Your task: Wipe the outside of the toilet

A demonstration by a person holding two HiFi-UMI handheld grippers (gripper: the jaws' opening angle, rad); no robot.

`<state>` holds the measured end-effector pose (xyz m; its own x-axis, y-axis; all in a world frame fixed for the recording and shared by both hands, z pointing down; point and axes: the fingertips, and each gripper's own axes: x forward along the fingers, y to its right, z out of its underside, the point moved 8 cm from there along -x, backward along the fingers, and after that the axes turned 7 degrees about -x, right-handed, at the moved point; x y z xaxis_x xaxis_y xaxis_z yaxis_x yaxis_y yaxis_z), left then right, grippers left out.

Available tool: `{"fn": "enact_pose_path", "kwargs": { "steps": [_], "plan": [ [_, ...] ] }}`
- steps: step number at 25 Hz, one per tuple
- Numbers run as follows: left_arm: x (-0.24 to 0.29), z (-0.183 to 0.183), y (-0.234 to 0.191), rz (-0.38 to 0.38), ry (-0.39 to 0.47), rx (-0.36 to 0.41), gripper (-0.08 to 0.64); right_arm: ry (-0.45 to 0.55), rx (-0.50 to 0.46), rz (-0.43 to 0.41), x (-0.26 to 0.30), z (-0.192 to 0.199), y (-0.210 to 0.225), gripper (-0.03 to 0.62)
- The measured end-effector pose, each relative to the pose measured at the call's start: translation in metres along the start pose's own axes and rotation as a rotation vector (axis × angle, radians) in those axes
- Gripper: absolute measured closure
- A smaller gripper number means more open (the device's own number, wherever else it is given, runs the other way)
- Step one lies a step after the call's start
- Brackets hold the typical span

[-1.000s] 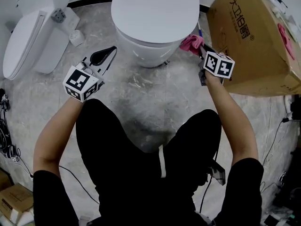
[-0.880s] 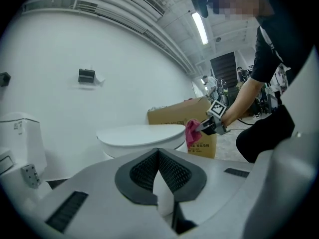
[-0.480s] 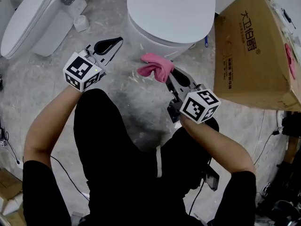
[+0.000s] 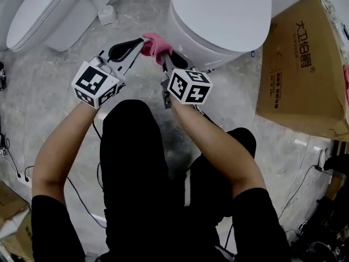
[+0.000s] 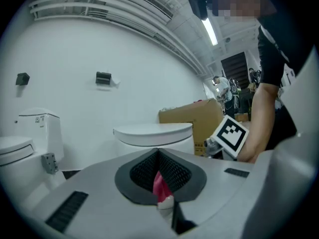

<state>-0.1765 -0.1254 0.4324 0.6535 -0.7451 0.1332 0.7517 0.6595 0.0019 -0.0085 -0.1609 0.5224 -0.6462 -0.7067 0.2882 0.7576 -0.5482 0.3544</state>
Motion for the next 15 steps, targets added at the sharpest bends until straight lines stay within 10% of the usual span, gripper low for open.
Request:
{"fn": "enact_pose_path", "kwargs": {
  "steps": [15],
  "plan": [
    [-0.043,0.028,0.017,-0.035,-0.041,-0.072,0.546,0.076,0.331,0.259,0.045,0.013,0.027,0.526]
  ]
}}
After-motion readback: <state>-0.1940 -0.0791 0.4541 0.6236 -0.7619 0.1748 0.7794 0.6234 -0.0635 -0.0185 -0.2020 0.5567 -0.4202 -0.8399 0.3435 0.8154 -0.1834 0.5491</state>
